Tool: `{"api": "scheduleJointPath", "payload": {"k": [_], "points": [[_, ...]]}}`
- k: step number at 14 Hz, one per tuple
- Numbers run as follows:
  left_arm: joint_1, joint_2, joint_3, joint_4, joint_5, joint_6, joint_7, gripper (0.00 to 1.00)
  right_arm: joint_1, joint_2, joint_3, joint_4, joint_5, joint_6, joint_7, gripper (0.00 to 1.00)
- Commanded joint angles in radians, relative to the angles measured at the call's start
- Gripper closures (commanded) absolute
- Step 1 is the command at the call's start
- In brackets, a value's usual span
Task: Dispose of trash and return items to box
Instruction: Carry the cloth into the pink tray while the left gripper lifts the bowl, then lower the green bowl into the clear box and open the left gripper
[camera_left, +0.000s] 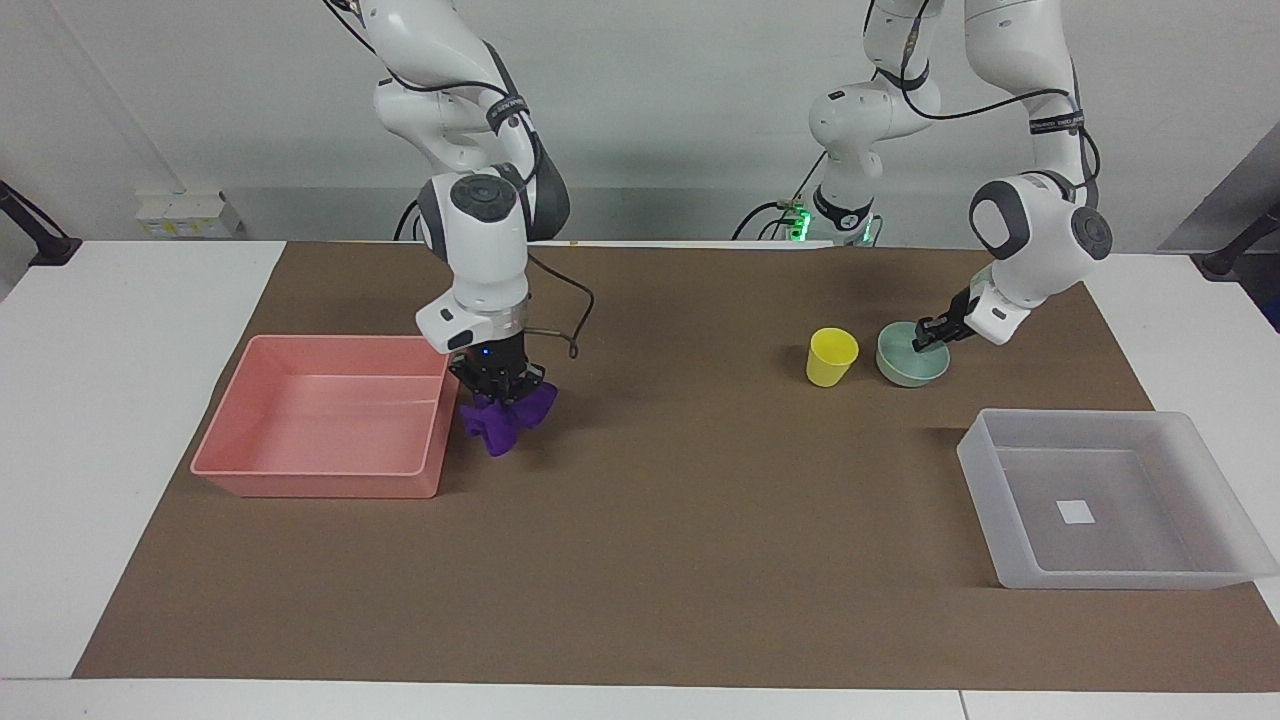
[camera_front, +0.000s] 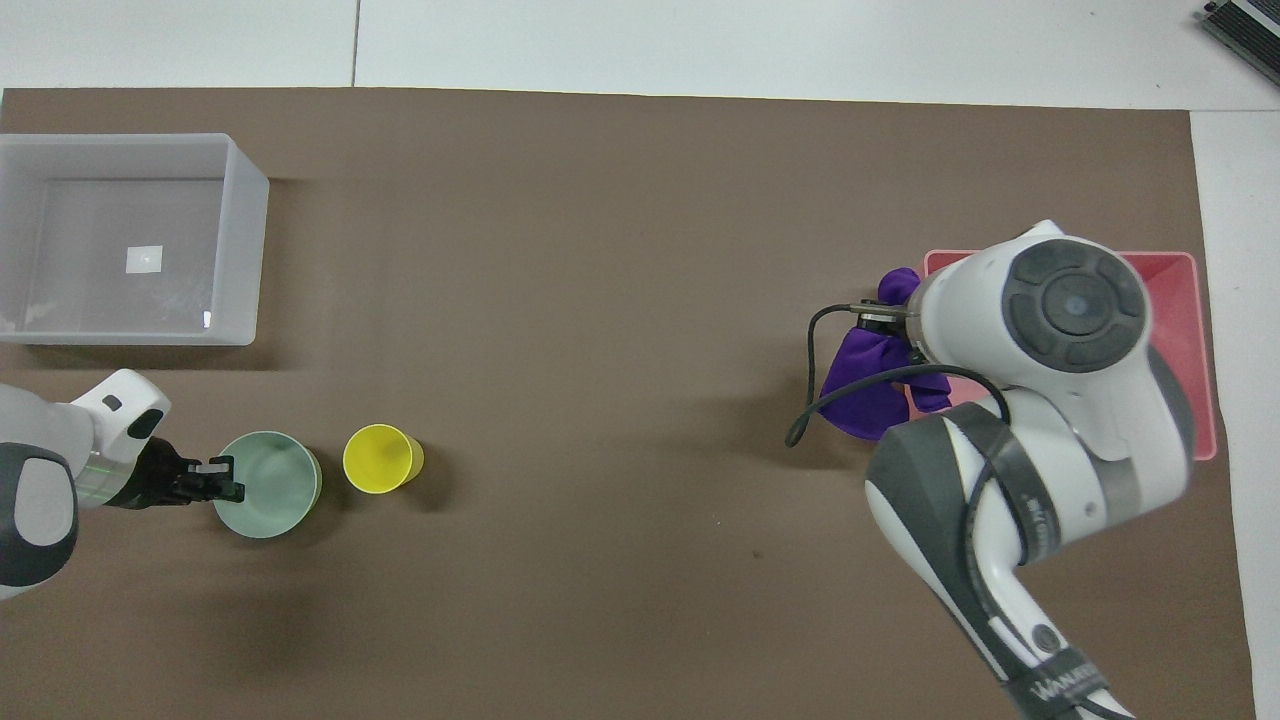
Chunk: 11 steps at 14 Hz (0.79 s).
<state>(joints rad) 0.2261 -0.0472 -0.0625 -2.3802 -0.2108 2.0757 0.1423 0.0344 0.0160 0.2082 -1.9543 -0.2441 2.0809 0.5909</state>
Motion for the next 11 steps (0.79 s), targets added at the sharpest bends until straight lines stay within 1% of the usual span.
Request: {"api": "scheduleJointPath", "payload": {"k": [1, 2, 4, 5, 6, 8, 10, 11], "points": [[0.074, 0.018, -0.004, 0.204, -0.013, -0.249, 0.02, 1.0, -0.083, -0.044, 0.005, -0.008, -0.02, -0.022, -0.066, 1.0], [0.093, 0.032, -0.004, 0.296, -0.013, -0.338, 0.019, 1.0, -0.114, -0.054, 0.005, -0.008, -0.012, -0.022, -0.084, 1.0], [0.124, 0.088, -0.004, 0.526, -0.007, -0.512, 0.013, 1.0, -0.151, -0.059, 0.004, -0.005, -0.012, -0.009, -0.117, 1.0], [0.128, 0.13, 0.001, 0.649, 0.01, -0.579, 0.013, 1.0, -0.175, -0.056, 0.005, -0.005, -0.011, 0.001, -0.143, 1.0], [0.134, 0.166, 0.015, 0.742, 0.031, -0.606, 0.017, 1.0, -0.198, -0.051, 0.005, -0.005, -0.009, 0.016, -0.169, 1.0], [0.136, 0.265, 0.018, 0.824, 0.037, -0.571, 0.019, 1.0, -0.232, -0.035, 0.005, -0.014, 0.012, 0.051, -0.201, 1.0], [0.142, 0.357, 0.019, 0.903, 0.036, -0.472, 0.02, 1.0, -0.245, 0.004, 0.005, -0.014, 0.034, 0.088, -0.201, 1.0], [0.157, 0.401, 0.016, 0.932, 0.033, -0.392, 0.011, 1.0, -0.257, 0.018, 0.005, -0.014, 0.034, 0.099, -0.201, 1.0]]}}
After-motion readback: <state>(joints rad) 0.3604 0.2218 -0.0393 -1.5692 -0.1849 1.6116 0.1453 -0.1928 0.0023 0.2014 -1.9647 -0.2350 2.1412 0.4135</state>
